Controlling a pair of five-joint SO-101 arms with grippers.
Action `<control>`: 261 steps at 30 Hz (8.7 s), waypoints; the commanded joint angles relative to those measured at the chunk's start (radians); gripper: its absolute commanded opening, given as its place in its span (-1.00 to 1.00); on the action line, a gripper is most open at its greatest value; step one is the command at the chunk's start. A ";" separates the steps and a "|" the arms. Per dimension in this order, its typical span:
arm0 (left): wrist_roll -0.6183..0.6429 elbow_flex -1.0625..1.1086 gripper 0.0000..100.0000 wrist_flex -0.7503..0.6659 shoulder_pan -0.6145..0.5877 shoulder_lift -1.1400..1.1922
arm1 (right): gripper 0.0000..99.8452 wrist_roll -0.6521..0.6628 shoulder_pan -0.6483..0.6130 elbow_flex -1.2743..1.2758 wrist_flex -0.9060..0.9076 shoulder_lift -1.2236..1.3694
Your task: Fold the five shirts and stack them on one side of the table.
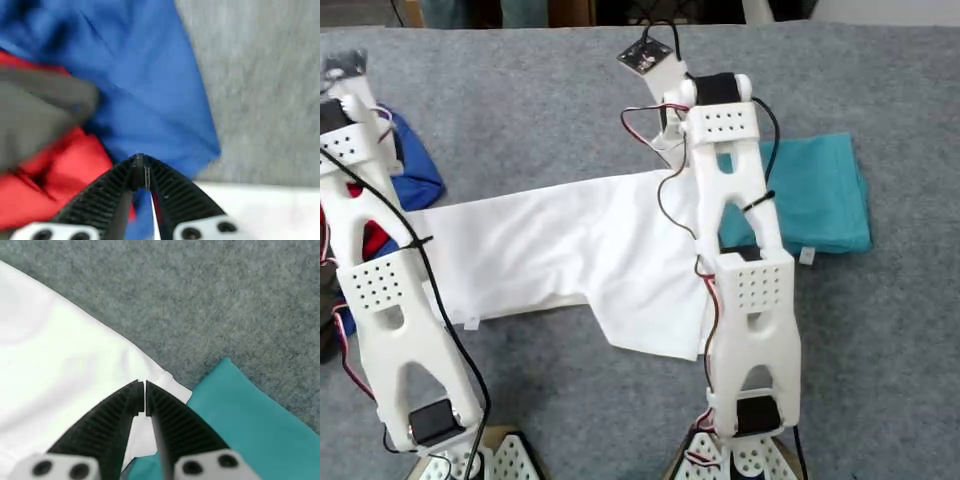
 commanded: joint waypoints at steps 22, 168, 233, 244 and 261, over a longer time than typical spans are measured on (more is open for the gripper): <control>-0.258 0.005 -0.88 -0.362 -0.420 0.199 | -0.97 0.003 0.008 -0.053 0.003 0.001; -0.100 0.806 -0.62 0.054 -0.168 -0.445 | -0.97 -0.011 -0.049 -0.358 0.199 0.027; -0.181 0.515 -0.94 0.058 -0.288 -0.574 | -0.83 0.318 -0.523 1.701 -0.221 -1.259; -0.256 1.471 -0.94 -0.259 -0.317 -1.131 | -0.73 0.212 -0.664 1.917 -0.474 -1.297; -0.239 1.863 -0.94 -0.594 -0.423 -1.258 | -0.66 0.164 -0.661 1.934 -0.624 -1.035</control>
